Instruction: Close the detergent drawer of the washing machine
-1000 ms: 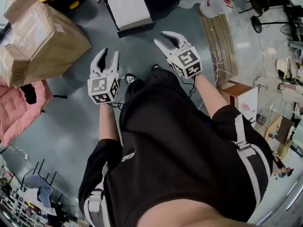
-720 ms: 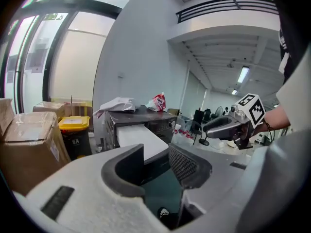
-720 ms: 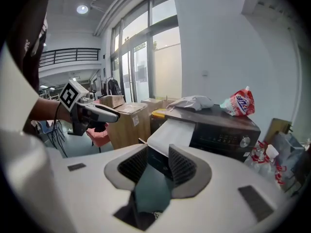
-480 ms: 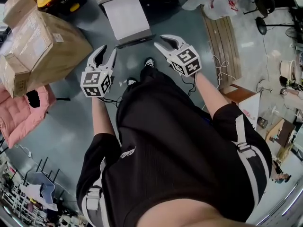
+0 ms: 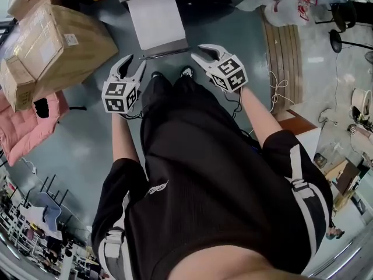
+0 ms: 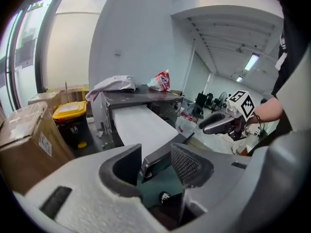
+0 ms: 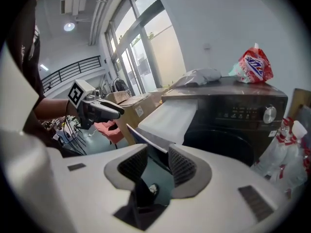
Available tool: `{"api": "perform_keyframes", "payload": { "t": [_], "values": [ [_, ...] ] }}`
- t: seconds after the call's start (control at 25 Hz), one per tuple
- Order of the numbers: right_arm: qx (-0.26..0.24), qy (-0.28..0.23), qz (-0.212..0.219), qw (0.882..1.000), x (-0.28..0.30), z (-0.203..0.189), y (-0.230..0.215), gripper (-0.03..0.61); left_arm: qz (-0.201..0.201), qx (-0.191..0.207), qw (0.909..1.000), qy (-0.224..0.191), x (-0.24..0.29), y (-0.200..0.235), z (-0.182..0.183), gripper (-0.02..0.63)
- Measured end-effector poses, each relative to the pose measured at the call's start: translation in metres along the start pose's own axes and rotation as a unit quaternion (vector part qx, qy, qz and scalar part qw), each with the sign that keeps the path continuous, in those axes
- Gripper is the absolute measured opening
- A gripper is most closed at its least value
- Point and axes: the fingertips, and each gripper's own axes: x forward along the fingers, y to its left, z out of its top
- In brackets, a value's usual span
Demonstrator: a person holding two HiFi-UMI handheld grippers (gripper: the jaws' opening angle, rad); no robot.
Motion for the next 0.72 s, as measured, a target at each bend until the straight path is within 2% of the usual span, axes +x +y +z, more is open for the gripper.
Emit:
{"api": "perform_keyframes", "payload": {
  "t": [0.16, 0.36, 0.56, 0.72],
  "values": [
    [-0.001, 0.004, 0.004, 1.000, 0.011, -0.006, -0.007, 0.138, -0.006, 0.009, 0.9995, 0.029, 0.010, -0.002, -0.017, 0.206],
    [-0.009, 0.007, 0.009, 1.000, 0.023, -0.012, -0.012, 0.140, -0.003, 0.001, 0.9995, 0.032, 0.019, 0.000, -0.029, 0.213],
    [-0.044, 0.017, 0.008, 0.999, 0.034, -0.013, -0.005, 0.144, -0.011, -0.010, 0.9991, 0.038, 0.029, -0.001, -0.042, 0.226],
    [-0.038, 0.024, 0.008, 0.999, 0.042, -0.017, -0.008, 0.147, -0.009, -0.014, 0.9988, 0.046, 0.039, 0.003, -0.049, 0.232]
  ]
}}
